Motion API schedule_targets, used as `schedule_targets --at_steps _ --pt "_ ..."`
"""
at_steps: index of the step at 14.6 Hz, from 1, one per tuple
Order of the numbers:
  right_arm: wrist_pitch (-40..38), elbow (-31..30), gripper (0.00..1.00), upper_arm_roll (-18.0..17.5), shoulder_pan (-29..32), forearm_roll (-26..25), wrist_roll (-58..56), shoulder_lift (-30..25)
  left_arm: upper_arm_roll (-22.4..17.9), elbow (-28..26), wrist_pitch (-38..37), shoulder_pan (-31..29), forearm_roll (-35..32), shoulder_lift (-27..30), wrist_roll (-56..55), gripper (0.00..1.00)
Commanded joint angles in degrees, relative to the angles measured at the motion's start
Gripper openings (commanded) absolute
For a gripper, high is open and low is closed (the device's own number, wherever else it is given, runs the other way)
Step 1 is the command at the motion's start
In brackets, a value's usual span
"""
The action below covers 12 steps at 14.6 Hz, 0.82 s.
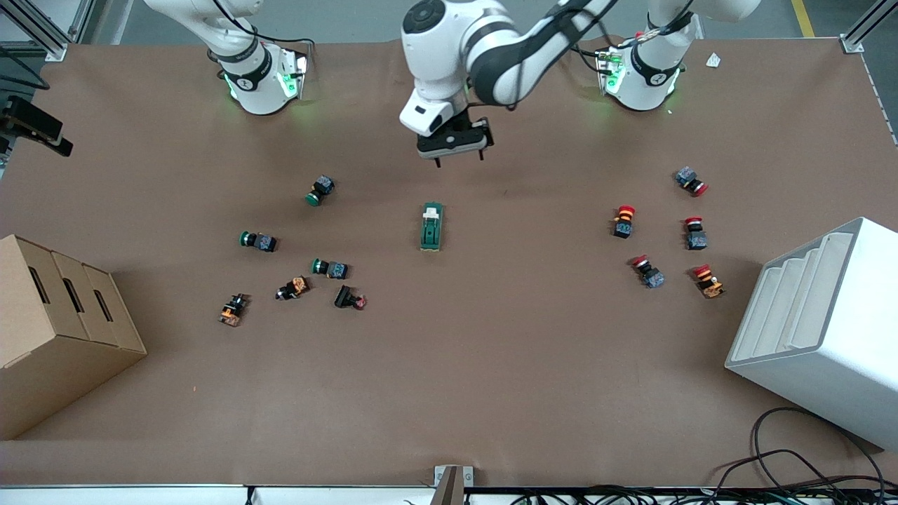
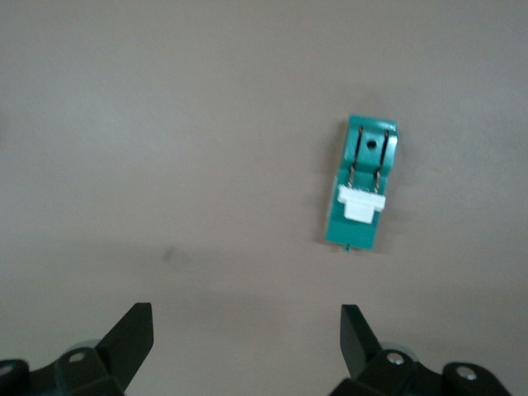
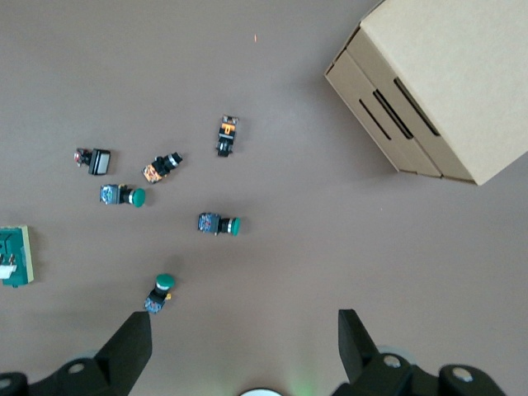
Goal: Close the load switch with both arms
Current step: 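Move the left gripper over the green load switch base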
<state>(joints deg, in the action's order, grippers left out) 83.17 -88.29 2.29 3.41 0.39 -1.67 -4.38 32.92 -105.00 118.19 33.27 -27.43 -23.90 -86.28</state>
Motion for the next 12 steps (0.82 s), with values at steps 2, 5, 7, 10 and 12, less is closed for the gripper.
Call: schedule_targets --at_steps 2,5,7,10,12 --pt "1.29 1.10 1.00 -0.80 0.98 -1.17 -0.26 2.27 -0.13 0.94 1.78 6.27 -15.32 -7.64 -17.39 0.99" --pt "2.17 0.92 1.00 -0.80 0.81 -1.18 -0.26 4.81 -0.22 1.12 1.70 10.49 -27.64 -12.74 -31.19 0.99" --pt "1.47 0.48 1.00 -0.89 0.72 -0.48 0.52 6.57 -0.22 1.03 1.26 12.07 -34.94 -14.76 -37.45 0.99" --pt "2.08 0.22 1.00 -1.06 0.11 2.59 3.67 8.94 -1.27 0.85 -1.36 15.15 -45.73 -17.84 -47.28 1.00" --pt "2.78 -1.18 1.00 -1.15 -2.08 5.05 13.92 10.35 -1.27 0.50 -5.75 16.12 -55.32 -21.35 -53.71 1.00"
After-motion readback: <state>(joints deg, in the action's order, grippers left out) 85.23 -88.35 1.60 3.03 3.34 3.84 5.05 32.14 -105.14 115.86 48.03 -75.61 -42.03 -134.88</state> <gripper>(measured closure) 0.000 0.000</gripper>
